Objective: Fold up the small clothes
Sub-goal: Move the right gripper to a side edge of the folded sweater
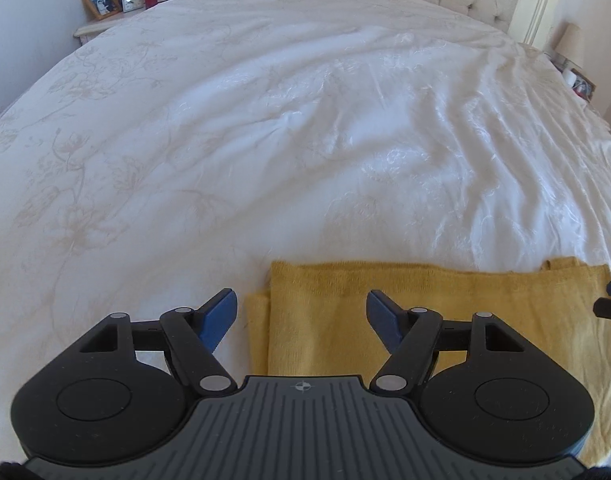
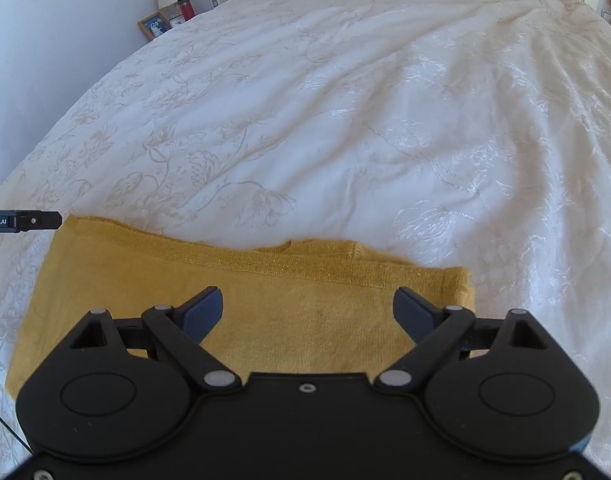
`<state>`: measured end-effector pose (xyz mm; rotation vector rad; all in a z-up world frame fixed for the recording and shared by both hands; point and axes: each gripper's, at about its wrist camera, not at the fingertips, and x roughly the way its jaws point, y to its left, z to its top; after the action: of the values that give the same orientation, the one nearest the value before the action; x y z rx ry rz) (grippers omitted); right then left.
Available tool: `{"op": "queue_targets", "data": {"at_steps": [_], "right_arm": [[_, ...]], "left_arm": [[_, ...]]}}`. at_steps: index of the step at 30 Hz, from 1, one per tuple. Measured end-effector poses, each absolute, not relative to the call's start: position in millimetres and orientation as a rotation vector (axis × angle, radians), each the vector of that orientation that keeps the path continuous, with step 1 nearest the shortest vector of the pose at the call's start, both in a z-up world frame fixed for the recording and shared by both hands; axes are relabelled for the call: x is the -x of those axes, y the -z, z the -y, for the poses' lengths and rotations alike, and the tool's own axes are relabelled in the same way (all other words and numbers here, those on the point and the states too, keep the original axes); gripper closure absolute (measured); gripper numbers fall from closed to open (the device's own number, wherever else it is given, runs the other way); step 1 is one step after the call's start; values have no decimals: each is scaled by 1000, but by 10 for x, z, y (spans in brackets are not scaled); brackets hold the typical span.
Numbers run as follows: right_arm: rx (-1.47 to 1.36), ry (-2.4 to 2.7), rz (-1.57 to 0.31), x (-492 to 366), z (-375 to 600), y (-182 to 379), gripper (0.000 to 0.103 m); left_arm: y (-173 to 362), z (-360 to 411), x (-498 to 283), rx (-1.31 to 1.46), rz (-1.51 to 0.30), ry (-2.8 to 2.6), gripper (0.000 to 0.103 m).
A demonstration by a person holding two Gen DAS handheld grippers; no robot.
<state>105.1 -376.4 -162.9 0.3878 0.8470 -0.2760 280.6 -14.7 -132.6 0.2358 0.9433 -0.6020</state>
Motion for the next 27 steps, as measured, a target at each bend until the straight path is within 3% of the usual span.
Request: {"op": "queue_targets", "data": {"at_steps": [10, 13, 22, 27], "right_arm": [[-513, 379, -839, -418, 3662, 1623, 9], [-546, 409, -864, -220, 3643, 1664, 5], [-723, 456, -968, 230, 3627, 1966, 4], [-826, 462, -938, 373, 3676, 1977, 2]], "left_arm": [[1644, -177, -2408, -234, -1083, 525, 33], [1760, -281, -2315, -231, -1123, 495, 32], [1783, -513, -2122, -224, -1158, 454, 25], [1787, -580, -2028, -209, -1202, 438, 25]]}}
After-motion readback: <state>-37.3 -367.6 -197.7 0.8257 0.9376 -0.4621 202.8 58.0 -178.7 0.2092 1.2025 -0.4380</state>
